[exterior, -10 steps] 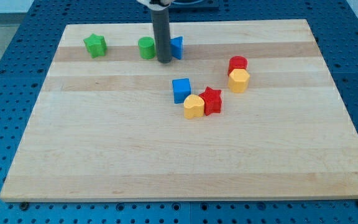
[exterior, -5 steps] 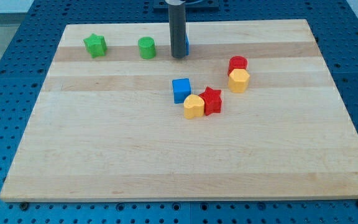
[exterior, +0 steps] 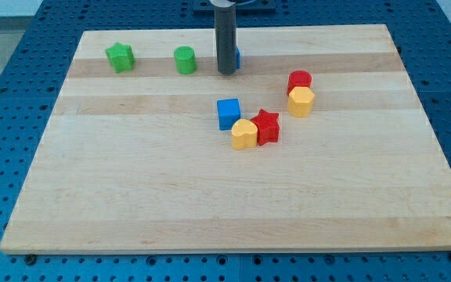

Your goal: Slightly move the blue triangle to up

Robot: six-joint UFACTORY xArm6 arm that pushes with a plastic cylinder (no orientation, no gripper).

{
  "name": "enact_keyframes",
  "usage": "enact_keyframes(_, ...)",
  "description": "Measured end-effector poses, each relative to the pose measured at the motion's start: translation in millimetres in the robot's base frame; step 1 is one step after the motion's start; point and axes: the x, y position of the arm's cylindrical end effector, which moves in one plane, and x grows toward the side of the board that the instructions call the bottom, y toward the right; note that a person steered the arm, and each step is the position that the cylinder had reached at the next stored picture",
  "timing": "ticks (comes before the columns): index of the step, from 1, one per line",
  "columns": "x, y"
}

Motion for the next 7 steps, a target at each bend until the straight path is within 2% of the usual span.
enact_keyframes(3,5.5,-2.7)
enact_keyframes(4,63.6,-39.6)
enact_keyframes(5,86.8,-58.4)
enact_keyframes(6,134.3,-58.7)
enact_keyframes(7,141.0,-58.7)
